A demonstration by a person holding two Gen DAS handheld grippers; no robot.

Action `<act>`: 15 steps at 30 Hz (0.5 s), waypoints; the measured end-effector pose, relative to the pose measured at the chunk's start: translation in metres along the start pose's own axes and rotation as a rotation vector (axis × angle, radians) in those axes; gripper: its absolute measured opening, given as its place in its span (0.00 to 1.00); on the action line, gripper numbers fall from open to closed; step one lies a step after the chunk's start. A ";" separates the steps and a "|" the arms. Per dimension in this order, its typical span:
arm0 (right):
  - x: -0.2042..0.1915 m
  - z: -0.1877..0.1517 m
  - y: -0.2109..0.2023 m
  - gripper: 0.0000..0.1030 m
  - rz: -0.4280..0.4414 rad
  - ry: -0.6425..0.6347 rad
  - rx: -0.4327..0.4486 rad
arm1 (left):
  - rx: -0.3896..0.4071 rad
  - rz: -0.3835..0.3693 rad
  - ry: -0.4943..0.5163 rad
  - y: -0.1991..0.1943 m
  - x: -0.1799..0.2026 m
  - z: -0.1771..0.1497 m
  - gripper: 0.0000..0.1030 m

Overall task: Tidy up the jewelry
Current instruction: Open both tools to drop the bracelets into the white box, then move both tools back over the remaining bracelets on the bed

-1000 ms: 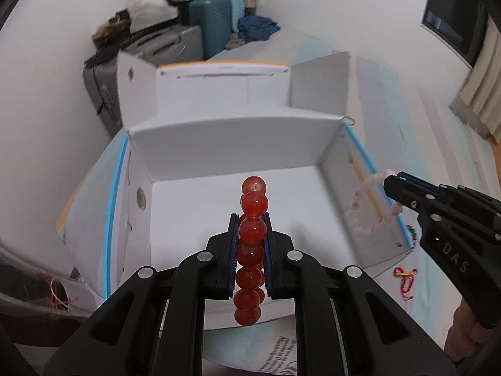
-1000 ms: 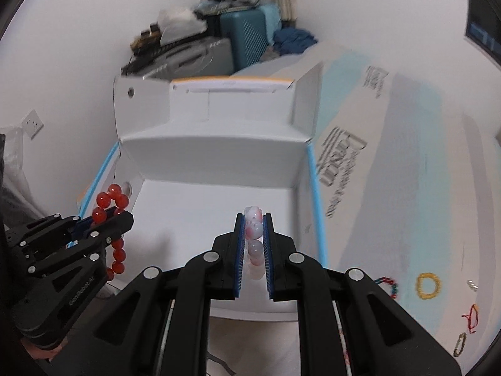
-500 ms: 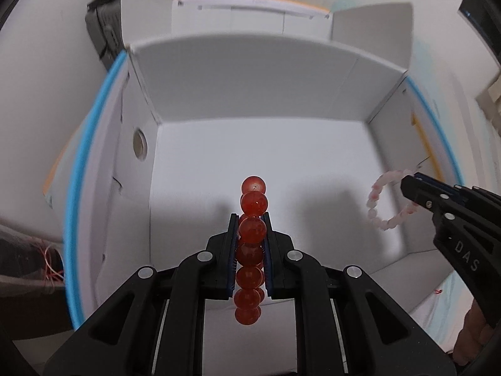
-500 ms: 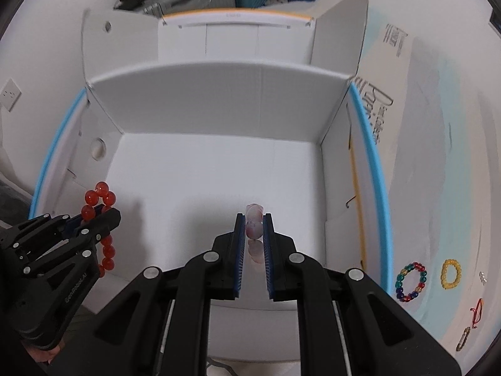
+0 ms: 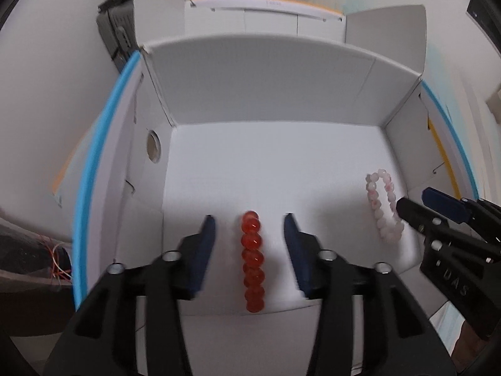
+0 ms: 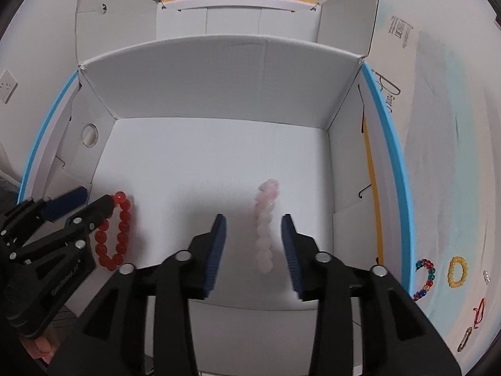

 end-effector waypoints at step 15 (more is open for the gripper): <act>0.022 -0.005 -0.080 0.93 -0.002 0.012 0.196 | 0.116 -0.005 -0.014 -0.047 0.002 -0.008 0.91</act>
Point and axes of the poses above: each gripper's, at about its wrist camera, not at the fingertips, and y roughly the way its jaws point, x to its right, z to its top, the point moved 4 cm from there along y, roughly the way its jaws point, and after that the axes turned 4 degrees about z, right-handed, at the moved point
